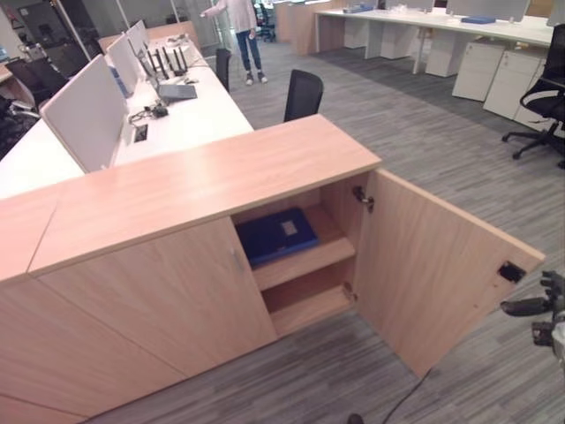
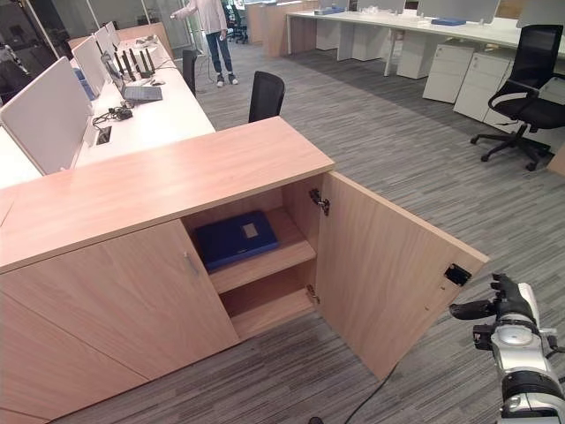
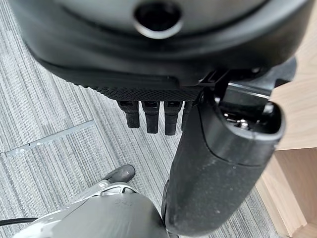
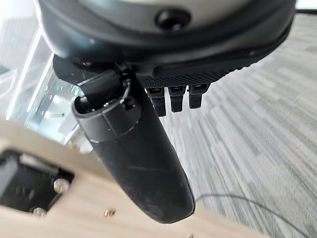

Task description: Put the empty folder in the office cabinet

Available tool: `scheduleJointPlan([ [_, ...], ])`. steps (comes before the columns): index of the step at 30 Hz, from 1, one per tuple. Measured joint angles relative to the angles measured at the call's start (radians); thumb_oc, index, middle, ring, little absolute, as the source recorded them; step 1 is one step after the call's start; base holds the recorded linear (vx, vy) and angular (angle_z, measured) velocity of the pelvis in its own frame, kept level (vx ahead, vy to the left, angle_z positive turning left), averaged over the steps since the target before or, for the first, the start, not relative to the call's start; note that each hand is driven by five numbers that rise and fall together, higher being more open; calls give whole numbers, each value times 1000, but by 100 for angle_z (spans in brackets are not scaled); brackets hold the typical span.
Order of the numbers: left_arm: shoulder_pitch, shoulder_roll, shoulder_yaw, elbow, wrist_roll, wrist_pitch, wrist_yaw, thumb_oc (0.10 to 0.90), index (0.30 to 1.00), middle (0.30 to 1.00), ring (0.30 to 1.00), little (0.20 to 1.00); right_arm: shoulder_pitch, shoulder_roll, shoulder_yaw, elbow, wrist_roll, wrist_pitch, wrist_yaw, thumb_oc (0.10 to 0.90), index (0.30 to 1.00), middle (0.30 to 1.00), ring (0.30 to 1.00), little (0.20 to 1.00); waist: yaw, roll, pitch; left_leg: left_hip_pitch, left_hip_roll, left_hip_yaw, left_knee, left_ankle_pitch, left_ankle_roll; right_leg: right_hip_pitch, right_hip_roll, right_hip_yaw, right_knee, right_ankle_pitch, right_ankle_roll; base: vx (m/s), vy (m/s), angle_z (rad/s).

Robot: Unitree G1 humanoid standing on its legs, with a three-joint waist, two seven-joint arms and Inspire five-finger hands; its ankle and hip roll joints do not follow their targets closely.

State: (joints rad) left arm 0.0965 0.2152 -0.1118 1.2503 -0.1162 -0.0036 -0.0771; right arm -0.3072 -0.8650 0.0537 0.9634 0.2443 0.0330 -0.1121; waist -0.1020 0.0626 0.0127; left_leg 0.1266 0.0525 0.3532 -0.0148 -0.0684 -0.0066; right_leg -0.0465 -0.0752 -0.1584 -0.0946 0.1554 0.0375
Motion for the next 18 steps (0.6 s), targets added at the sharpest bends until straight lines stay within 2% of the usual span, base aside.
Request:
scheduleJointPlan([
  [9, 6, 0, 27, -2, -1, -1, -2, 800, 900, 900, 900, 900, -5, -30, 181, -70, -7, 10, 112, 800, 900, 900, 900, 900, -8, -7, 9, 14, 12, 13, -15, 1, 1, 8, 12, -3, 0, -1, -2, -4, -11, -4],
  [14, 3, 0, 32, 0, 0, -1, -9, 800, 900, 900, 900, 900, -5, -32, 189, -84, 16, 12, 138, 800, 900, 900, 900, 900, -8, -11, 11, 15, 17, 13, -15, 2, 0, 6, 15, -15, 0, -1, -2, -5, -12, -5],
  [18, 1, 0, 30, 6, -4, -2, -9, 800, 900, 900, 900, 900, -8, -8, 158, -37, 105, 16, 115, 800, 900, 900, 900, 900, -7, -12, 12, 16, 18, 7, -9, 5, -2, 11, 14, -19, 0, -1, -3, -5, -5, 3],
])
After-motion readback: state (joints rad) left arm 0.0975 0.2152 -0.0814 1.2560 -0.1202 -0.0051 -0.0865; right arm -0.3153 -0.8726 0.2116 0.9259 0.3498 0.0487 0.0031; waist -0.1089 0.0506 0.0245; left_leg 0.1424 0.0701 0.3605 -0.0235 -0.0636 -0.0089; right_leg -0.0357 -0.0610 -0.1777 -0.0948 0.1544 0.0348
